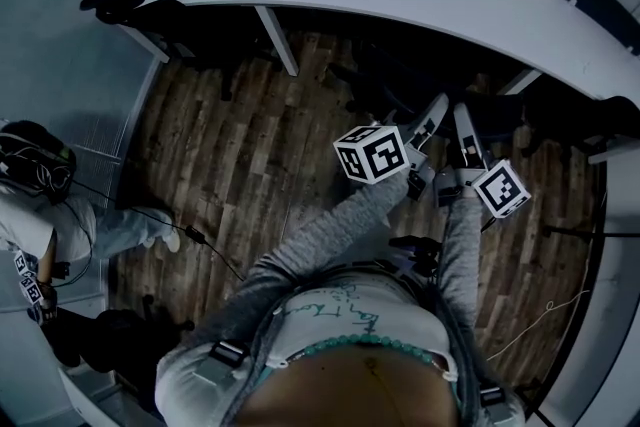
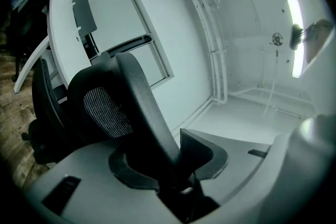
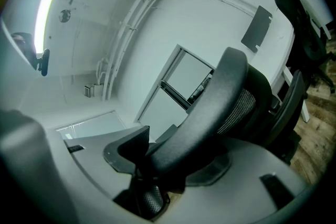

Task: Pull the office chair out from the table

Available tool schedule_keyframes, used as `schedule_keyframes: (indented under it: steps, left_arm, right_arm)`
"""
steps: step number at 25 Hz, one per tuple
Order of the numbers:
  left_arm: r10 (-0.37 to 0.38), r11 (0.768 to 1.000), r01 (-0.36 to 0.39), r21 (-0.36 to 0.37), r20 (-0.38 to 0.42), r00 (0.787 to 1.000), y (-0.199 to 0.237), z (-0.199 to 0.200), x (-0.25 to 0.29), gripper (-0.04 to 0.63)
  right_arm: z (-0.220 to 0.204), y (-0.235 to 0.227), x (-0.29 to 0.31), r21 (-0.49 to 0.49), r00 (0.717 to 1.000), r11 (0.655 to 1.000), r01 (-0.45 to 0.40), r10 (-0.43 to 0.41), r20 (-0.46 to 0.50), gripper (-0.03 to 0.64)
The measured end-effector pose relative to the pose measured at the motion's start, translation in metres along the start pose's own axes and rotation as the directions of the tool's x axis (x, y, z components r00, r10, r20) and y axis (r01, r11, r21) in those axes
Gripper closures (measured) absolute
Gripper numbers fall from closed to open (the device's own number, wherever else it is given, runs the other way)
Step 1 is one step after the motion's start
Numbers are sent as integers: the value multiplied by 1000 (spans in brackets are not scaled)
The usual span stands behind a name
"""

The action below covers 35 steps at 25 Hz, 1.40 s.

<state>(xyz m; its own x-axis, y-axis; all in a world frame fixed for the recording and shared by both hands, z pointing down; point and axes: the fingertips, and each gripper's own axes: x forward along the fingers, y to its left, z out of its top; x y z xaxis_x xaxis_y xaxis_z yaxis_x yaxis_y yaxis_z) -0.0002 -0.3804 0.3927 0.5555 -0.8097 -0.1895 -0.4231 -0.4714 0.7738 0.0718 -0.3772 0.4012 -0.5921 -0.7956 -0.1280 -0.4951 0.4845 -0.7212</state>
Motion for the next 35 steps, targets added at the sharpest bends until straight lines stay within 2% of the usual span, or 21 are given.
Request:
schedule_keyframes:
  steps: [7, 13, 35]
  left_arm:
    - [-6, 1000, 6, -2, 2, 1000, -4, -1, -19, 451]
    - [-27, 999, 27, 19, 22, 999, -24, -25, -73, 451]
    - [-14, 1000, 14, -5, 17, 1000, -35, -19, -78, 449]
  right_arm:
    - [-10, 13, -10, -8, 1000, 1000, -3, 3, 15, 403]
    - [-41, 36, -58, -37, 999, 999, -10, 11, 31, 403]
    - [-40, 46, -62, -6, 1000, 1000, 26, -26, 18, 403]
